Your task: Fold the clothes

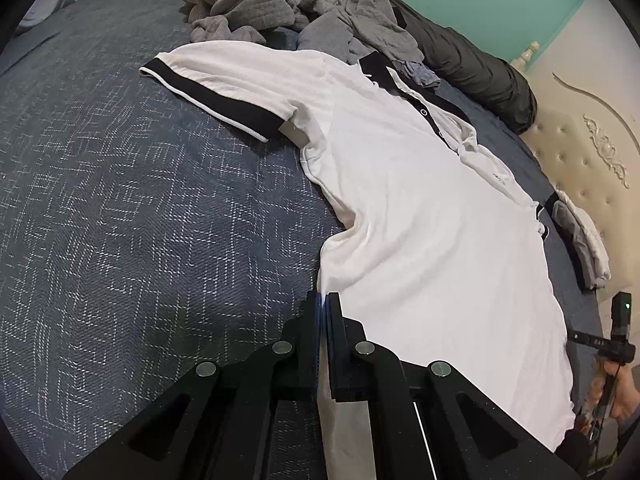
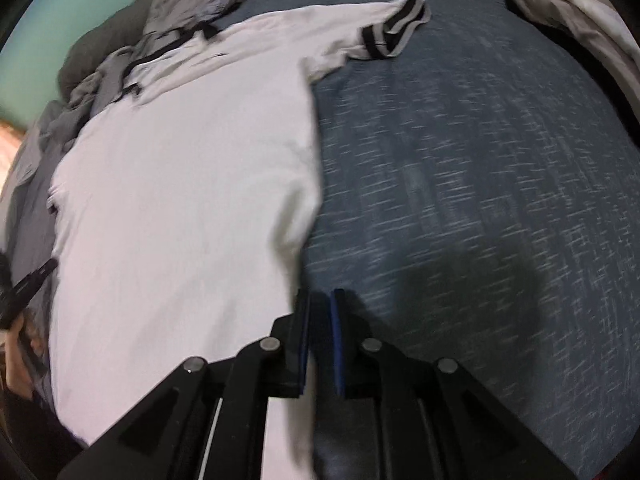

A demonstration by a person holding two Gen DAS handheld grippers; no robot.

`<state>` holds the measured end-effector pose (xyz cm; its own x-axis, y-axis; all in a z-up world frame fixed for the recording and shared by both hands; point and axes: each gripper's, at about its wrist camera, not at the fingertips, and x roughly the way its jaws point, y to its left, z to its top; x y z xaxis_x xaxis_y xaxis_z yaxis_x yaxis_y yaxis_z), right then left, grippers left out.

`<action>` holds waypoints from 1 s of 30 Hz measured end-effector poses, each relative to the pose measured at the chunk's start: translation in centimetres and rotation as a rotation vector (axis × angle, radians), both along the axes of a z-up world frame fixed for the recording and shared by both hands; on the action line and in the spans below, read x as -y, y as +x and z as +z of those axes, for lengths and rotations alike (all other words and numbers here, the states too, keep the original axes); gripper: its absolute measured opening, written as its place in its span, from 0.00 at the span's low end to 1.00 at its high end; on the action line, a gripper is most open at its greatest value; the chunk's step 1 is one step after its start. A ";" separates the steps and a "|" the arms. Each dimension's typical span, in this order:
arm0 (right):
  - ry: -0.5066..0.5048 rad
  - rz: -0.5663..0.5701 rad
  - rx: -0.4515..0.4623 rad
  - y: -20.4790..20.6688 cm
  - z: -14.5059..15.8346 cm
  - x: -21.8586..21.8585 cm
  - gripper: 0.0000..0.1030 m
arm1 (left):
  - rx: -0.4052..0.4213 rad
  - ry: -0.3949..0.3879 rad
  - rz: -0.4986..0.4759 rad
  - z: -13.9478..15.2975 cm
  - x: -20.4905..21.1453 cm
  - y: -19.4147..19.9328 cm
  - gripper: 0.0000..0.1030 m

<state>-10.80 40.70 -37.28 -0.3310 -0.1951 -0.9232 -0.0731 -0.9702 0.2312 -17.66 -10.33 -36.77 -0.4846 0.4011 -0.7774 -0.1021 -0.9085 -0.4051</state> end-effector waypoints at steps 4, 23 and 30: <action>0.003 0.069 0.000 0.6 0.2 1.7 0.09 | -0.004 0.004 -0.004 0.2 -0.1 0.0 0.03; -0.062 -0.049 0.010 -0.5 -0.4 -0.6 0.31 | -0.007 0.008 -0.009 0.3 -0.2 -0.3 0.03; -0.075 -0.025 0.005 -1.3 -0.5 1.4 0.09 | -0.006 0.006 -0.009 0.2 -0.1 -0.3 0.03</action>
